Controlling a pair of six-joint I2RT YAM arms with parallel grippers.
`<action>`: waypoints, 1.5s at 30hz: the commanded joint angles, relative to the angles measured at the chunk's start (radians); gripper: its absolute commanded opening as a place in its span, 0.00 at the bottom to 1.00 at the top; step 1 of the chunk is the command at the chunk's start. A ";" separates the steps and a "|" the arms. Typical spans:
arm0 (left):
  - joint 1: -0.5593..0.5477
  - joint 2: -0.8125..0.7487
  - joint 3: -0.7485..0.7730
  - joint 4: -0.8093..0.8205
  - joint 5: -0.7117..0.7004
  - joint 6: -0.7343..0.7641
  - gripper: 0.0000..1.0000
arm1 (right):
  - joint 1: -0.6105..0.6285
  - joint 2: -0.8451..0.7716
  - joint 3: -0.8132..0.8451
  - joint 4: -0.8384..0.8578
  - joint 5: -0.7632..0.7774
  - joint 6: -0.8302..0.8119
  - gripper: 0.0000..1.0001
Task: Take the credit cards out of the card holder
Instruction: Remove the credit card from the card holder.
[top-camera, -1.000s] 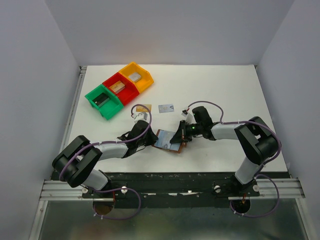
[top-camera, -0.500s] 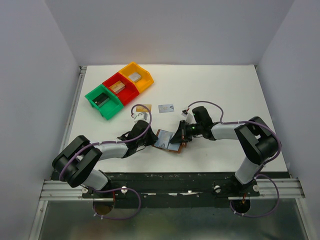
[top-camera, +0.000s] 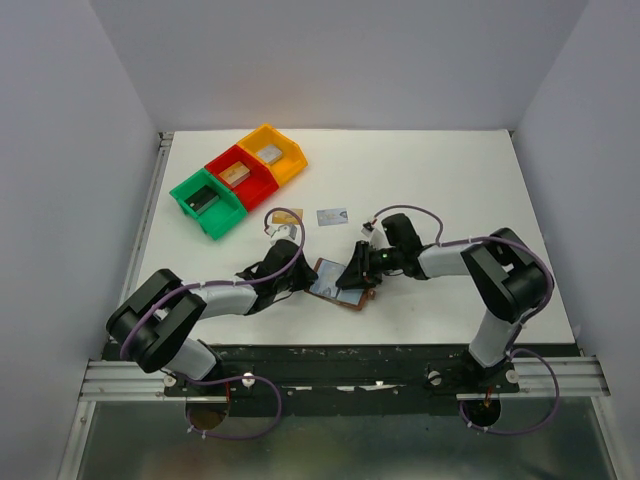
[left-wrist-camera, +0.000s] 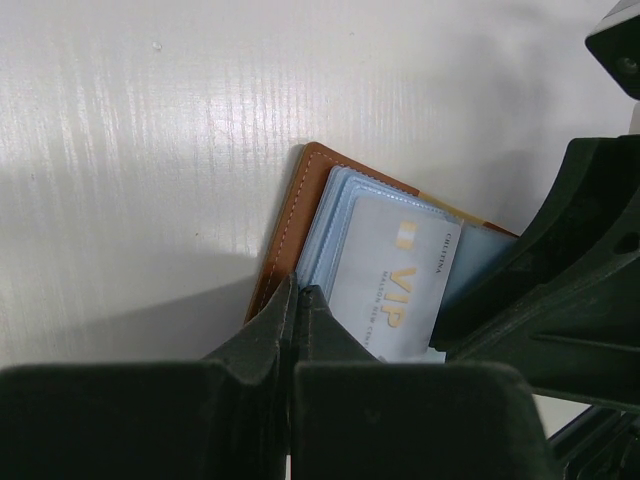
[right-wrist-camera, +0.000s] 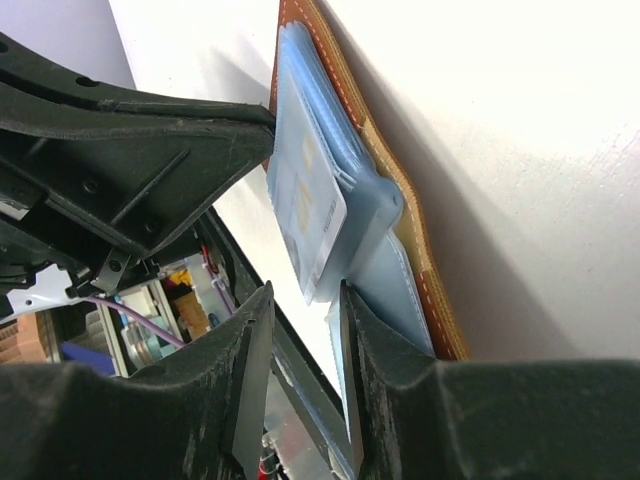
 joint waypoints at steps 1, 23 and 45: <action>-0.004 0.044 -0.021 -0.126 0.016 0.026 0.00 | -0.002 0.032 0.023 0.041 -0.025 0.032 0.41; -0.013 0.054 -0.013 -0.111 0.031 0.042 0.00 | 0.001 0.080 0.023 0.231 -0.049 0.166 0.40; -0.033 0.044 -0.018 -0.022 0.087 0.092 0.00 | 0.048 0.147 0.109 0.171 -0.014 0.169 0.41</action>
